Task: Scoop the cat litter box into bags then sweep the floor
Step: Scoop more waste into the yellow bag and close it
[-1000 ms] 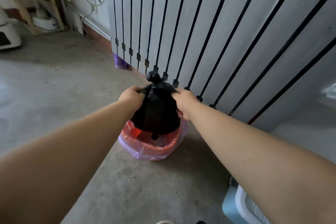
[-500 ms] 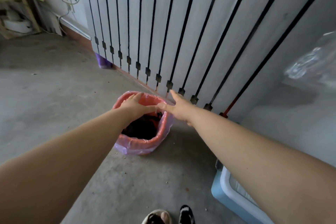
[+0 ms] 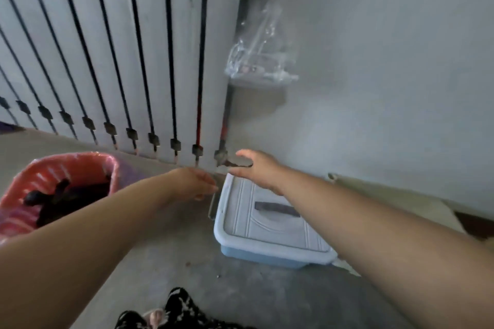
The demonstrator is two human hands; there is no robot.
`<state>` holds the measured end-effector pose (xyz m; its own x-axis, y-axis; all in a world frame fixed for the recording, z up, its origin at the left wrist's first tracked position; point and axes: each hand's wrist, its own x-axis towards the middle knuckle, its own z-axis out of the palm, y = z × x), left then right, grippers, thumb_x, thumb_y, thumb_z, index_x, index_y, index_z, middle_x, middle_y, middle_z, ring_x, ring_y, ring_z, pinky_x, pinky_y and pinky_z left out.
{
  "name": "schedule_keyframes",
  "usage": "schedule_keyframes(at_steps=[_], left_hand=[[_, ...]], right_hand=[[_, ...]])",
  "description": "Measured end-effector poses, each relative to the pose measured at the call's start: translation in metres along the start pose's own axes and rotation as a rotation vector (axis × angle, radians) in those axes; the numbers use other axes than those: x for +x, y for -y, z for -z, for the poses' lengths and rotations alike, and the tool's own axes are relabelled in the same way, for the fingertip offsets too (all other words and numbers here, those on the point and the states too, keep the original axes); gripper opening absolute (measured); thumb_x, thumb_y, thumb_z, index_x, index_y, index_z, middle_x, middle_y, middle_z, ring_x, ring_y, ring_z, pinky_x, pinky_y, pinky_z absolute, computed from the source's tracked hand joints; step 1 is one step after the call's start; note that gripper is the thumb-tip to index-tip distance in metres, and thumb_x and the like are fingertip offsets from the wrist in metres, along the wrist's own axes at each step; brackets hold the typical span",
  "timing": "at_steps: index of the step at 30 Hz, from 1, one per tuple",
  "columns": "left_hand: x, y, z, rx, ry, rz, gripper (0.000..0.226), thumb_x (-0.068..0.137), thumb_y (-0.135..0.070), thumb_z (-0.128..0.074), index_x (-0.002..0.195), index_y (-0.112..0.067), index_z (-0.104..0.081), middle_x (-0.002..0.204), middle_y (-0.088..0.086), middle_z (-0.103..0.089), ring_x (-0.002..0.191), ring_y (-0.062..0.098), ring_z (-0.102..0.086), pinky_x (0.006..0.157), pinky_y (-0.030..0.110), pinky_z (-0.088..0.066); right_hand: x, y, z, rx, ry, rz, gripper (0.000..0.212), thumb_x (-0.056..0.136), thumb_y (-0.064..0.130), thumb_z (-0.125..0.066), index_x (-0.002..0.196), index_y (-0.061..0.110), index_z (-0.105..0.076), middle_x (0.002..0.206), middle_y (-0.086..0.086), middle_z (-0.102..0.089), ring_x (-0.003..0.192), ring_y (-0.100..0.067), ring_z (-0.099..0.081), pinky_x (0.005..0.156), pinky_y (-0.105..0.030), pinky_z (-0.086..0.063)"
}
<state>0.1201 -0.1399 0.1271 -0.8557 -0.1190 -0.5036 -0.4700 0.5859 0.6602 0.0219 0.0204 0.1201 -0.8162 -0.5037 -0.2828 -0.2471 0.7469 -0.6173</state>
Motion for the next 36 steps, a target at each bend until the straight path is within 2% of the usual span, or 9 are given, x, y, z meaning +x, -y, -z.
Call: schedule_keyframes(at_steps=[7, 12, 20, 26, 30, 32, 33, 35, 36], left_hand=[[0.022, -0.112, -0.090, 0.145, 0.136, -0.104, 0.029, 0.091, -0.031, -0.061, 0.118, -0.021, -0.062, 0.114, 0.001, -0.064, 0.100, 0.014, -0.063, 0.094, 0.031, -0.046], [0.027, -0.172, -0.160, 0.145, 0.180, -0.173, 0.017, 0.089, -0.027, -0.065, 0.106, -0.023, -0.066, 0.107, 0.002, -0.068, 0.089, 0.011, -0.066, 0.067, 0.021, -0.045], [0.012, -0.256, -0.296, 0.210, 0.289, -0.261, 0.026, 0.091, -0.025, -0.062, 0.116, -0.018, -0.064, 0.110, 0.003, -0.067, 0.092, 0.013, -0.063, 0.070, 0.021, -0.045], [-0.010, -0.295, -0.355, 0.236, 0.296, -0.295, 0.029, 0.092, -0.028, -0.060, 0.120, -0.020, -0.061, 0.116, 0.000, -0.066, 0.101, 0.015, -0.065, 0.084, 0.027, -0.043], [-0.021, -0.303, -0.379, 0.189, 0.249, -0.269, 0.028, 0.091, -0.027, -0.062, 0.118, -0.019, -0.063, 0.112, 0.002, -0.068, 0.099, 0.015, -0.065, 0.078, 0.027, -0.045], [-0.026, -0.306, -0.393, 0.170, 0.221, -0.259, 0.026, 0.091, -0.025, -0.062, 0.116, -0.018, -0.064, 0.109, 0.003, -0.068, 0.096, 0.015, -0.066, 0.070, 0.025, -0.044], [-0.028, -0.307, -0.399, 0.167, 0.212, -0.254, 0.025, 0.091, -0.024, -0.062, 0.115, -0.017, -0.064, 0.108, 0.003, -0.068, 0.095, 0.015, -0.065, 0.067, 0.023, -0.043], [-0.031, -0.312, -0.415, 0.164, 0.206, -0.245, 0.023, 0.092, -0.024, -0.062, 0.114, -0.016, -0.064, 0.108, 0.003, -0.068, 0.094, 0.015, -0.065, 0.065, 0.022, -0.042], [-0.032, -0.314, -0.423, 0.156, 0.202, -0.238, 0.023, 0.092, -0.023, -0.062, 0.113, -0.017, -0.064, 0.108, 0.004, -0.068, 0.095, 0.015, -0.065, 0.066, 0.023, -0.042]], right_hand=[[-0.070, -0.126, 0.093, -0.030, -0.121, -0.154, 0.067, 0.080, 0.053, -0.066, 0.138, 0.027, -0.045, 0.146, -0.002, -0.041, 0.133, -0.022, -0.039, 0.110, -0.039, -0.035], [-0.128, -0.205, 0.142, -0.061, -0.172, -0.251, 0.062, 0.083, 0.048, -0.066, 0.138, 0.026, -0.045, 0.146, -0.003, -0.039, 0.131, -0.022, -0.041, 0.106, -0.032, -0.037], [-0.229, -0.330, 0.194, 0.065, -0.154, -0.350, 0.061, 0.087, 0.042, -0.064, 0.141, 0.022, -0.041, 0.150, -0.002, -0.034, 0.134, -0.024, -0.037, 0.109, -0.035, -0.035], [-0.279, -0.375, 0.220, 0.086, -0.156, -0.350, 0.062, 0.086, 0.040, -0.066, 0.141, 0.021, -0.042, 0.149, -0.002, -0.037, 0.131, -0.023, -0.040, 0.098, -0.028, -0.038], [-0.304, -0.386, 0.235, 0.065, -0.155, -0.329, 0.060, 0.088, 0.037, -0.065, 0.142, 0.023, -0.041, 0.149, -0.002, -0.037, 0.130, -0.024, -0.042, 0.095, -0.029, -0.039], [-0.316, -0.395, 0.240, 0.048, -0.152, -0.323, 0.060, 0.089, 0.038, -0.064, 0.142, 0.023, -0.040, 0.149, -0.002, -0.036, 0.118, -0.020, -0.050, 0.083, -0.027, -0.042], [-0.322, -0.399, 0.242, 0.031, -0.144, -0.316, 0.061, 0.089, 0.038, -0.064, 0.142, 0.023, -0.040, 0.149, -0.002, -0.036, 0.100, -0.013, -0.055, 0.072, -0.023, -0.040], [-0.334, -0.417, 0.248, 0.008, -0.148, -0.315, 0.061, 0.088, 0.038, -0.064, 0.142, 0.024, -0.039, 0.148, -0.002, -0.038, 0.068, -0.001, -0.041, 0.059, -0.018, -0.035], [-0.339, -0.428, 0.250, 0.019, -0.158, -0.326, 0.061, 0.088, 0.037, -0.065, 0.142, 0.024, -0.039, 0.147, -0.003, -0.038, 0.067, -0.001, -0.040, 0.062, -0.019, -0.038]])
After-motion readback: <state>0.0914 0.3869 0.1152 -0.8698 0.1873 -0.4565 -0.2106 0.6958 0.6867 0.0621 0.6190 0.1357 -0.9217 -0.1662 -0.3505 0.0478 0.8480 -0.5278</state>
